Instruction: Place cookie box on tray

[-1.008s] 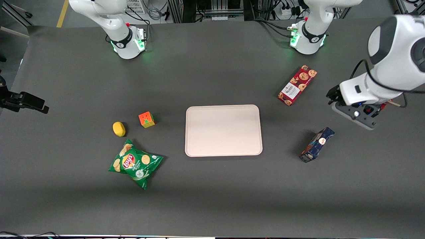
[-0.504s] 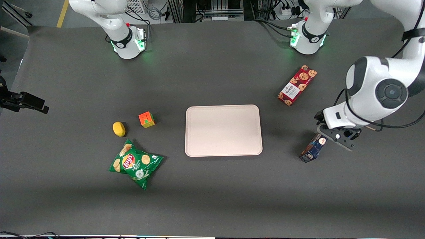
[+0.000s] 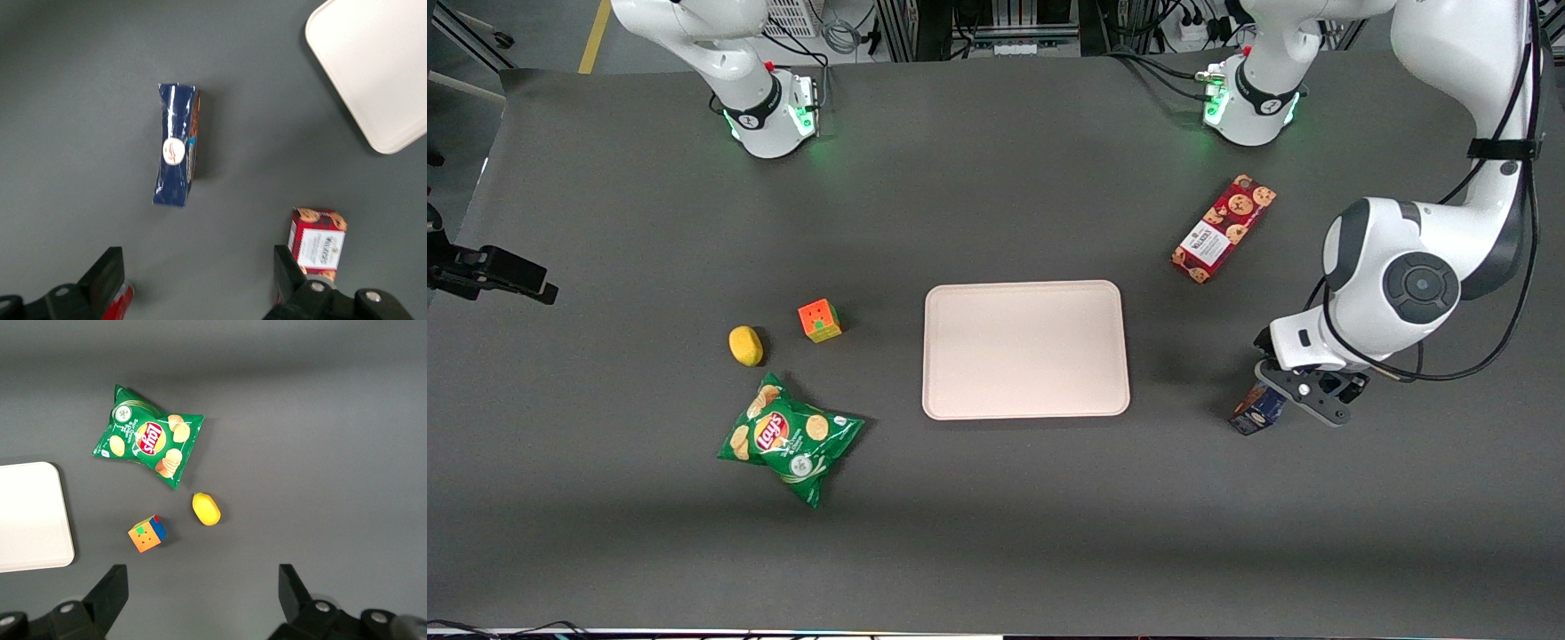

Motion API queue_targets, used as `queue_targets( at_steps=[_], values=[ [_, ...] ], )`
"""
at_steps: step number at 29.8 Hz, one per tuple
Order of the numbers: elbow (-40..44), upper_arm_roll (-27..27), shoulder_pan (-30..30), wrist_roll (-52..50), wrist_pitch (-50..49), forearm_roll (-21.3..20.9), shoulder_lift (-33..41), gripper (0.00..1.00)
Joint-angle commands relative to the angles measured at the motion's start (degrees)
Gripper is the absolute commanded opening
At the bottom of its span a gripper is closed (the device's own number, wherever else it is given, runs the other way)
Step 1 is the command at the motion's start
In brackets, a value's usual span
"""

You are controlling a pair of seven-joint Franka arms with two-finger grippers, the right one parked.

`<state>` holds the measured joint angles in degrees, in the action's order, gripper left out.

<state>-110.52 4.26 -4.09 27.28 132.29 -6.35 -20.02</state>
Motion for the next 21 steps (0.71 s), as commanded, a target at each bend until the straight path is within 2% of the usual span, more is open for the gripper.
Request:
queue_targets(
  at_steps=[1,21],
  values=[
    [-3.03,-0.74,0.13,1.02,5.87,-0.85,-1.07,1.0],
    [-3.21,-1.45,0.13,1.46,11.5,-2.52,-6.35,1.0]
  ],
)
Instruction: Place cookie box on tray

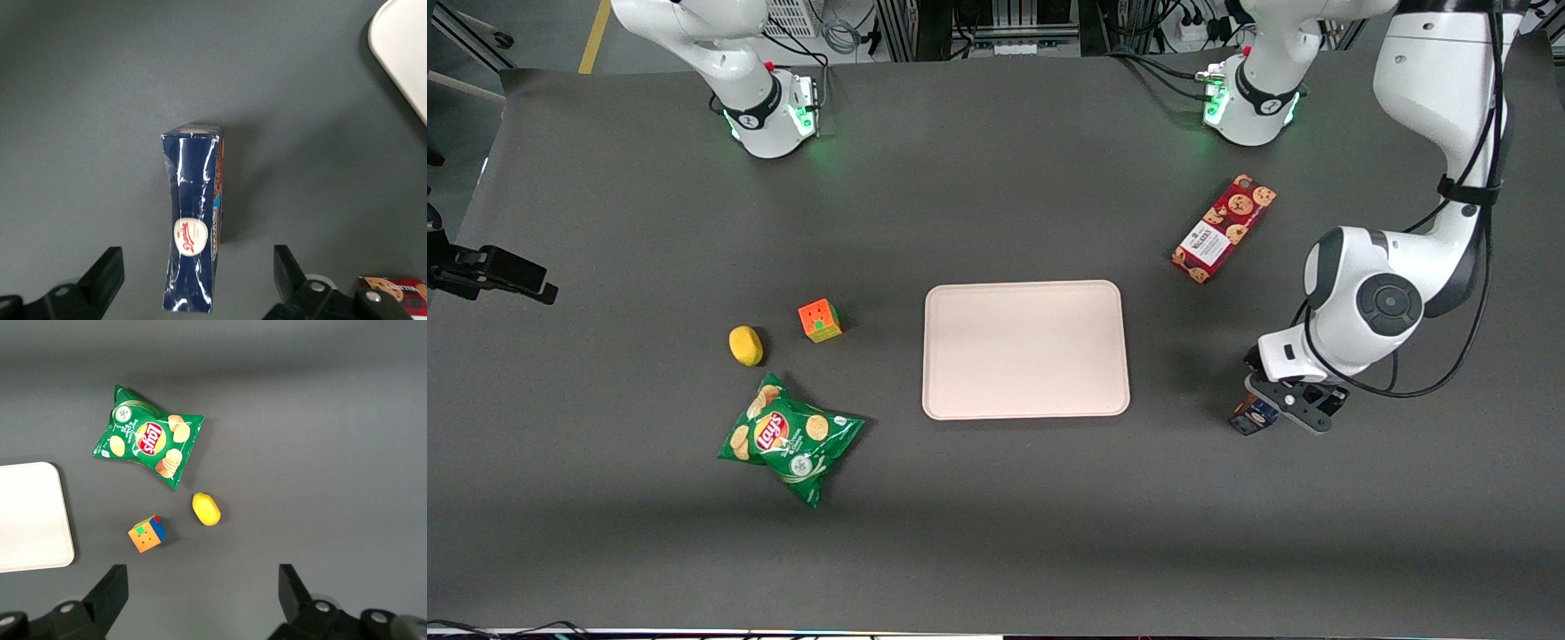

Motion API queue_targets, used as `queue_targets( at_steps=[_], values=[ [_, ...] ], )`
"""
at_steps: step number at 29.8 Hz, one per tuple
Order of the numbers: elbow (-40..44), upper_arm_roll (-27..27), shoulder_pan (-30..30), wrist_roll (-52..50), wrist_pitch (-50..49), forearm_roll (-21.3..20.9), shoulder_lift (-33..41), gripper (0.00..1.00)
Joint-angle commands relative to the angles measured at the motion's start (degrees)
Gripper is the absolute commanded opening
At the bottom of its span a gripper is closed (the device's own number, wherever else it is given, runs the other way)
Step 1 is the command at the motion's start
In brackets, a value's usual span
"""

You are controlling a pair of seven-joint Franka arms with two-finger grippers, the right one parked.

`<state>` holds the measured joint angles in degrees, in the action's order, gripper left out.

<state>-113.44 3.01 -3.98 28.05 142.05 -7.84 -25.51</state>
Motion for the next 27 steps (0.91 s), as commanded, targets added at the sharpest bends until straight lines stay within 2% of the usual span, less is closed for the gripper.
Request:
queue_targets(
  at_steps=[1,4,9,12,14,15,23,27],
  values=[
    [-0.29,-0.19,0.02,0.69,1.74,-1.04,-0.86,1.0],
    [-0.29,-0.19,0.02,0.69,1.48,-1.13,-0.69,0.97],
    [-0.29,-0.19,0.02,0.6,0.95,-1.13,-0.69,0.66],
    [-0.2,-0.11,0.02,0.6,0.6,-1.04,-0.51,0.35],
    [-0.11,-0.11,-0.15,-0.01,0.42,-1.13,-0.42,0.07],
    [0.06,-0.11,-0.15,-0.1,0.33,-1.04,-0.42,0.0],
    [2.87,-0.11,-0.15,-0.54,-3.96,-0.6,0.19,0.0],
    [9.18,0.33,-0.24,-1.77,-13.96,-0.51,0.37,0.0]
  ],
)
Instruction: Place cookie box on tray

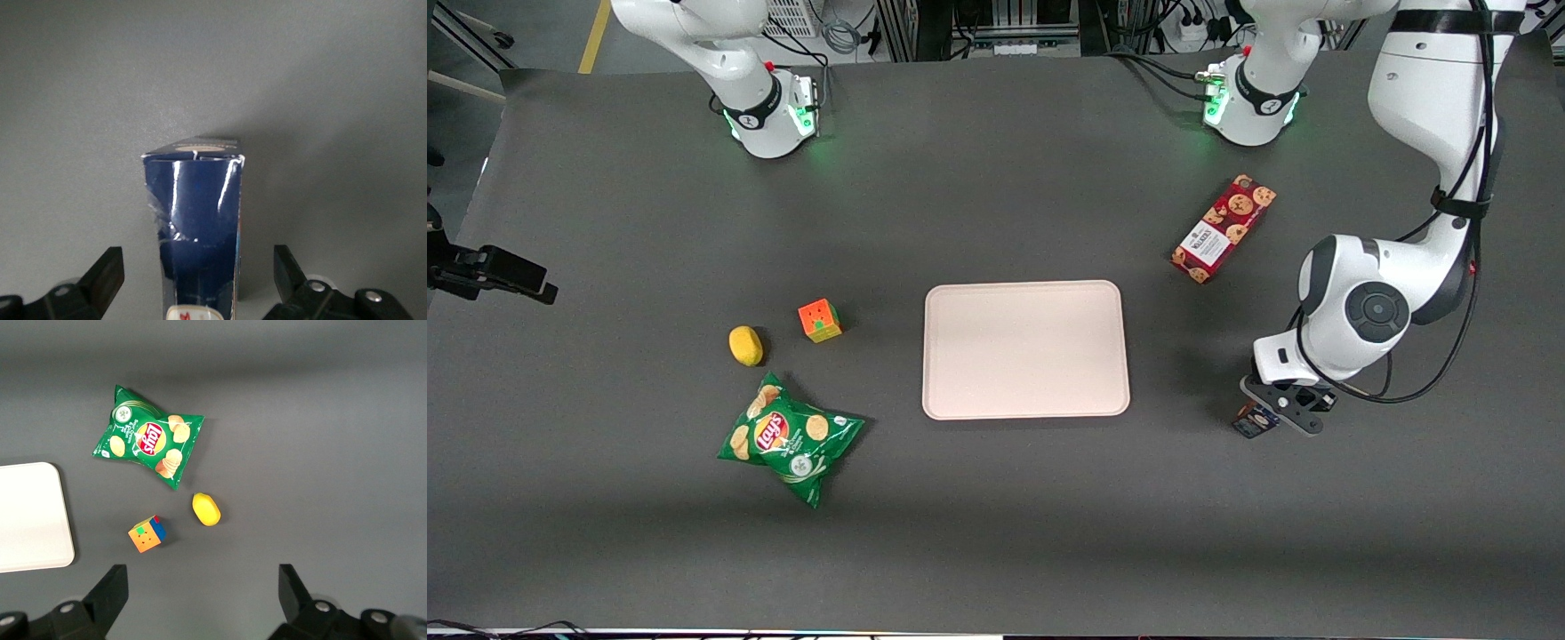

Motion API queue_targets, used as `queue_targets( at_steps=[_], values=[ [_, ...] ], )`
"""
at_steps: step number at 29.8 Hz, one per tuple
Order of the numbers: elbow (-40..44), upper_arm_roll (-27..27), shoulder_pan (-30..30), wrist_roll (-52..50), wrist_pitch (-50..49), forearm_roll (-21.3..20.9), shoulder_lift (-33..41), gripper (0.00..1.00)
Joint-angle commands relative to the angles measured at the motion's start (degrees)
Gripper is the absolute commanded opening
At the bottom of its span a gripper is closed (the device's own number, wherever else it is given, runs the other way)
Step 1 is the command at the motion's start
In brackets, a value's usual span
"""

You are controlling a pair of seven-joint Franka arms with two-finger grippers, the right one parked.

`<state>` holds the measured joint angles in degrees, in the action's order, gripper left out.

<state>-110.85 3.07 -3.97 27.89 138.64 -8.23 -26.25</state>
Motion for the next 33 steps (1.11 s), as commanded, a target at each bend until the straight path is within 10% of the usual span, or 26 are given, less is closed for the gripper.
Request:
queue_targets(
  at_steps=[1,12,33],
  values=[
    [8.52,0.27,-0.25,-1.79,-13.37,-0.12,1.2,0.0],
    [21.37,0.36,-0.07,-1.09,-31.93,0.67,5.14,0.0],
    [27.26,2.9,-0.34,-11.69,-46.88,15.35,14.82,0.0]
  ],
)
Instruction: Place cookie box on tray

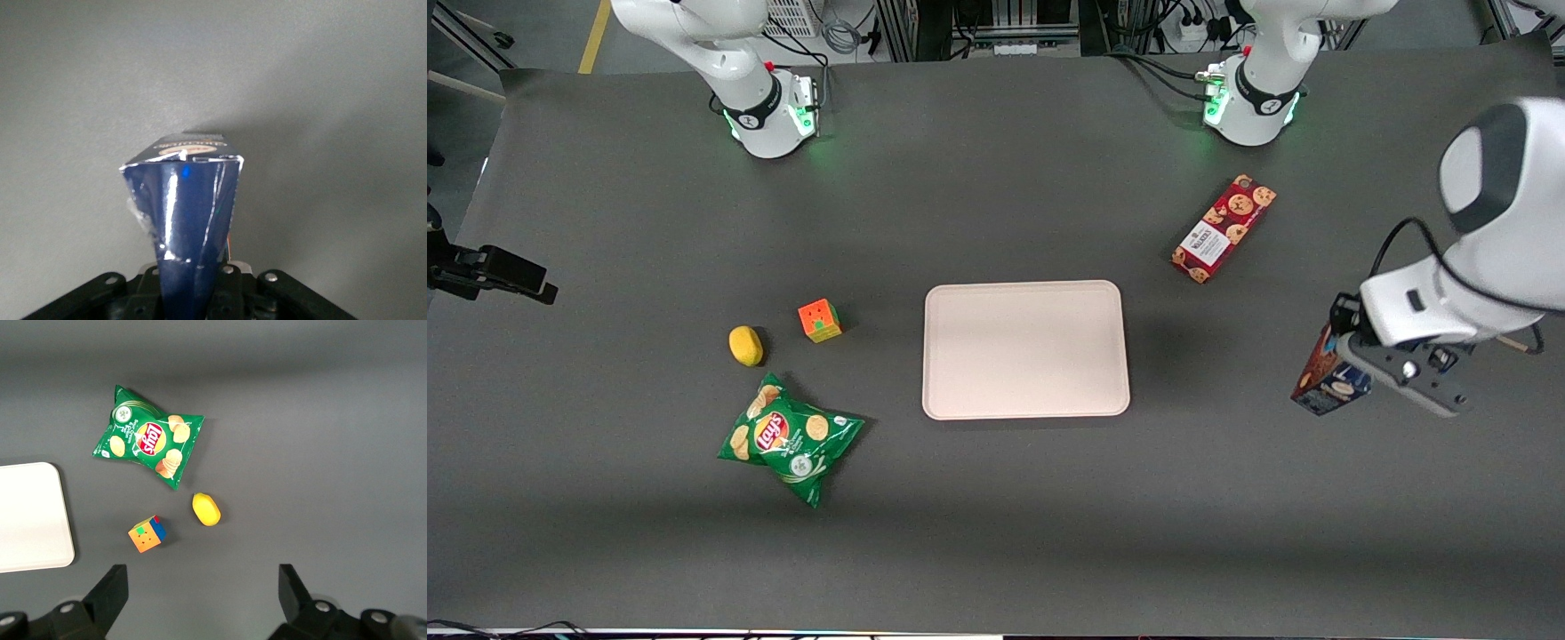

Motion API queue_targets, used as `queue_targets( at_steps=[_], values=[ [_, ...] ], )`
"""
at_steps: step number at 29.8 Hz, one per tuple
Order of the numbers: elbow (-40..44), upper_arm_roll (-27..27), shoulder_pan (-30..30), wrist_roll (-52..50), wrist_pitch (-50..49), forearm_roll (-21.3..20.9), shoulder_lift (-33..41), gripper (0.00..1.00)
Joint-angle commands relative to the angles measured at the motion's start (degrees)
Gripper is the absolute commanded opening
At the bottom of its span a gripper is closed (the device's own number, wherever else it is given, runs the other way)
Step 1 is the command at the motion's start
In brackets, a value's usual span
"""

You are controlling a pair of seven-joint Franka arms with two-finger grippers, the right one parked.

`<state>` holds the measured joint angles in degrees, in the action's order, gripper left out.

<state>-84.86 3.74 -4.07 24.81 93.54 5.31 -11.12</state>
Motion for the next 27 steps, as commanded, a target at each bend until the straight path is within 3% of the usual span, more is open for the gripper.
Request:
queue_targets(
  at_steps=[1,6,16,22,27],
  values=[
    [1.19,3.19,-0.24,-11.5,-1.87,1.81,0.04,0.0],
    [0.84,7.94,-0.24,-27.42,-1.7,1.46,1.02,0.0],
    [-0.47,17.08,-0.32,-48.87,0.41,0.66,1.1,0.0],
    [-5.12,21.39,-0.32,-54.68,4.36,-1.09,2.15,0.0],
    [-17.07,23.77,-0.32,-55.48,16.47,-1.53,5.23,0.0]
  ],
)
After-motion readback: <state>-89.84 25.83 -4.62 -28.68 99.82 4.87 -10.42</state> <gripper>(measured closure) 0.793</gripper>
